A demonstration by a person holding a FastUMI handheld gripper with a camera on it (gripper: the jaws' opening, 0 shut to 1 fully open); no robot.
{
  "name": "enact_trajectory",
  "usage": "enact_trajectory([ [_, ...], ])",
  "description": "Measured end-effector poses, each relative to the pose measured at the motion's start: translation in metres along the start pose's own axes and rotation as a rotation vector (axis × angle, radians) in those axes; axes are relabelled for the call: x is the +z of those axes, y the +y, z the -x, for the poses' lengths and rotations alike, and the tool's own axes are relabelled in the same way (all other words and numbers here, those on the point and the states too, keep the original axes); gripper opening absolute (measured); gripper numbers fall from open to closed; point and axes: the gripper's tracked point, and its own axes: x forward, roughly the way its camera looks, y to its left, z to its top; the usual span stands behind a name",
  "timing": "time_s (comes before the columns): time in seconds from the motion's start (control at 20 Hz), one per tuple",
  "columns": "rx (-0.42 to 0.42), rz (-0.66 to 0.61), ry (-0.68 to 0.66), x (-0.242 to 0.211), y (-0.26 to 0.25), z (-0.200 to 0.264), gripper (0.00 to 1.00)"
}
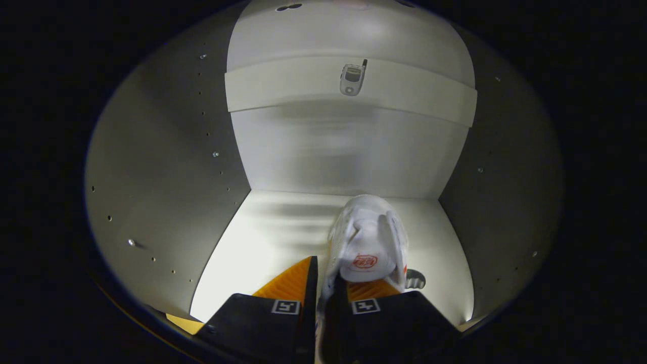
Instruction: Open the shoe cabinet door, grab the shoes and put them into the shoe cabinet, then close the shoe cabinet door.
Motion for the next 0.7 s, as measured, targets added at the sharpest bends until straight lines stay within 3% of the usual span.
enact_trajectory([
  [0.1, 0.067, -0.070, -0.006, 0.000, 0.015, 0.011, 0.57],
  [0.2, 0.082, -0.076, -0.021, -0.001, 0.020, 0.025, 0.92],
  [0.35, 0.032, -0.059, -0.088, 0.002, 0.012, 0.049, 0.97],
  [0.7, 0.000, -0.057, -0.240, 0.001, 0.000, 0.110, 0.98],
])
